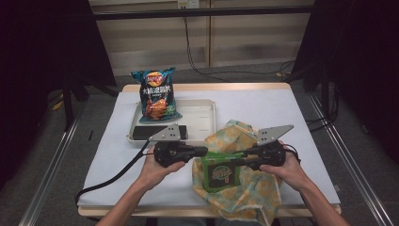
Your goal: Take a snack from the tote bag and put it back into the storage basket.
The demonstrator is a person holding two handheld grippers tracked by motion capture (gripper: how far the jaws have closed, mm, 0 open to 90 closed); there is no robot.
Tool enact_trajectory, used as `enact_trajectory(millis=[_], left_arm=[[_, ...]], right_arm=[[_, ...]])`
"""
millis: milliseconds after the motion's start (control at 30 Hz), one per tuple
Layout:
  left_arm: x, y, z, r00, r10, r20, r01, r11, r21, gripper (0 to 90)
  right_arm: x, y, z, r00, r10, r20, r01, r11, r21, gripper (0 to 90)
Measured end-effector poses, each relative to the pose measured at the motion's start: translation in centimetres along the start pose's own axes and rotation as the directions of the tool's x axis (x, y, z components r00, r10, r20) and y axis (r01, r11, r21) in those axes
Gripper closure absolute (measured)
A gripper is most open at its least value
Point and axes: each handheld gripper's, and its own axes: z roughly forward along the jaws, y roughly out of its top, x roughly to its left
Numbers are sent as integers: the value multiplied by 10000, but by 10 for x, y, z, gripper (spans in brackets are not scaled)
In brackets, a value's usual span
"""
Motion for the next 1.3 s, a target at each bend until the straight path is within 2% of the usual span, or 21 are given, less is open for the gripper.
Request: enact_trajectory(millis=[67,100,133,167,267,400,500,567,600,700,800,967,1033,1100,1233,1300], left_arm=[[2,-1,0,9998,-114,190,116,9999,-91,871],[2,-2,1,9992,-267,290,270,9996,-83,794],[1,-3,2,9990,-157,426,158,9999,-26,750],[0,-4,4,9995,-27,318,25,10000,76,740],[2,-8,9,9993,-248,282,239,9992,318,615],[4,-14,15,9996,-178,215,161,9968,778,538],[3,-16,19,9996,-152,244,133,9968,788,589],[3,-14,19,9998,-55,189,39,9964,852,705],[4,-14,19,9997,-78,249,58,9971,763,710],[4,-10,15,9997,198,112,-206,9967,783,720],[5,-7,14,9998,201,77,-205,9981,579,695],[5,-2,11,9981,594,164,-602,9964,596,768],[5,0,9,9974,704,162,-712,9959,551,772],[8,3,5,9977,677,92,-680,9966,464,773],[13,11,-3,9981,611,-79,-610,9980,178,775],[15,15,-7,9984,565,-79,-564,9984,95,774]], right_arm=[[0,0,0,10000,-3,25,3,10000,-25,734],[0,0,-1,10000,35,5,-35,10000,-91,740],[1,0,-1,10000,51,19,-51,9999,-139,742],[2,1,-1,10000,1,-20,-1,9999,-119,744],[3,3,-1,9999,-122,-5,122,9999,-99,745],[4,4,-3,9998,-117,156,120,9998,-174,747],[4,4,-4,9996,-166,230,172,9995,-270,747],[5,6,-4,9994,-226,270,233,9994,-259,747],[6,7,-4,9993,-247,295,255,9993,-264,747],[7,10,-4,9989,-310,364,323,9988,-363,747],[7,13,-5,9987,-329,377,348,9981,-511,746],[7,15,-6,9986,-271,458,302,9971,-693,733],[7,15,-7,9989,-210,428,244,9964,-809,672],[7,15,-9,9992,-69,404,108,9953,-962,564],[9,13,-16,9974,69,722,16,9931,-1172,448],[9,11,-19,9954,166,949,-45,9920,-1261,423]])
